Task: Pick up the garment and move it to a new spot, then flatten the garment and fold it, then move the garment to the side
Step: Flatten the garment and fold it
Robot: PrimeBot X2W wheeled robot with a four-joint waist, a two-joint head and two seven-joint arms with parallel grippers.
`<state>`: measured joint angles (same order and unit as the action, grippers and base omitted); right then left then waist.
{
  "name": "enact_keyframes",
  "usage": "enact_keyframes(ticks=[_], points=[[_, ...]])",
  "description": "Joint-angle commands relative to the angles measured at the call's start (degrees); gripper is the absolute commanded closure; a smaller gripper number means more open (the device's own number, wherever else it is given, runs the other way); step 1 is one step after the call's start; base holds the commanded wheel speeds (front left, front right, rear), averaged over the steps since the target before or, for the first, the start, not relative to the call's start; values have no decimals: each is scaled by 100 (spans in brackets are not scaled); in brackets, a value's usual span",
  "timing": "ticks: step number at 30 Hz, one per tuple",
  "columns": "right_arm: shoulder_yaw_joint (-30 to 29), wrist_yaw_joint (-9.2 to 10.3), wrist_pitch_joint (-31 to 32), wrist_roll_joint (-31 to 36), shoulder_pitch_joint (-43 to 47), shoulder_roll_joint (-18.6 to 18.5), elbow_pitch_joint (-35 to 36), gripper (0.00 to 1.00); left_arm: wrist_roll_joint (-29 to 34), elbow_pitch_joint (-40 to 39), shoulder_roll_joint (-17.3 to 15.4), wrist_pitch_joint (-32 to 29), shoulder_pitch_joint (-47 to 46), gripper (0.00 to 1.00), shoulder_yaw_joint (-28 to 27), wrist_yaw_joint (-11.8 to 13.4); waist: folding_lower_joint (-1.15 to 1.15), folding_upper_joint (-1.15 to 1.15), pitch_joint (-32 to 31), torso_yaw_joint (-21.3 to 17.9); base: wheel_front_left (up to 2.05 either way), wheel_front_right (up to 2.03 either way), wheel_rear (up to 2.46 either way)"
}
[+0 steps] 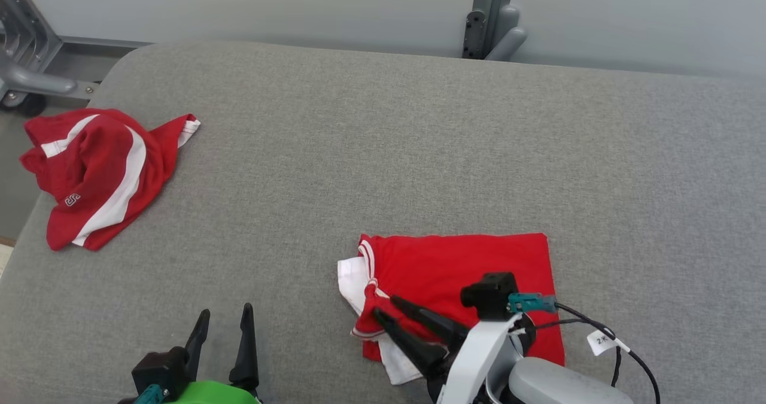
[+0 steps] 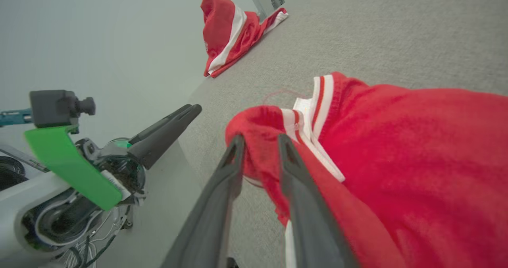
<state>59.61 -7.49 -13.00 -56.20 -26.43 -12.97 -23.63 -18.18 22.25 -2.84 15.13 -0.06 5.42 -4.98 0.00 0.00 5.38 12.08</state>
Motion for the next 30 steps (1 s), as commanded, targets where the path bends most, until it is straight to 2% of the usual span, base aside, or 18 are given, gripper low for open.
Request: enact_keyframes(ticks=[1,5,9,14,19,23,30], points=[[41,1,-15,-86,-35,-100,65,0,19,-19,-12,-1,-53,0,-19,-11,0,0,-74,-99,0,0,0],[246,1,-131,-339,-151,-369,325,0,47,-41,-13,-2,-11,0,-54,-9,0,0,-146,-256,0,0,0],[-203,1,-220,-156,-127,-490,65,0,75,-61,-13,-2,56,0,-84,20,0,0,-229,-421,0,0,0],[-1770,1,-219,973,324,-230,-257,0,135,-77,-11,-1,131,0,-154,45,0,0,-341,-628,0,0,0],[-3253,1,-219,2255,881,195,-224,0,203,-90,-13,-2,204,0,-254,54,0,0,-434,-855,0,0,0],[-4112,1,-219,3105,1268,464,-63,0,253,-114,-12,-1,173,0,-286,48,0,0,-459,-1008,0,0,0],[-5142,1,-220,3940,1817,805,290,0,338,-147,-13,-1,165,0,-368,45,0,0,-520,-1227,0,0,0]])
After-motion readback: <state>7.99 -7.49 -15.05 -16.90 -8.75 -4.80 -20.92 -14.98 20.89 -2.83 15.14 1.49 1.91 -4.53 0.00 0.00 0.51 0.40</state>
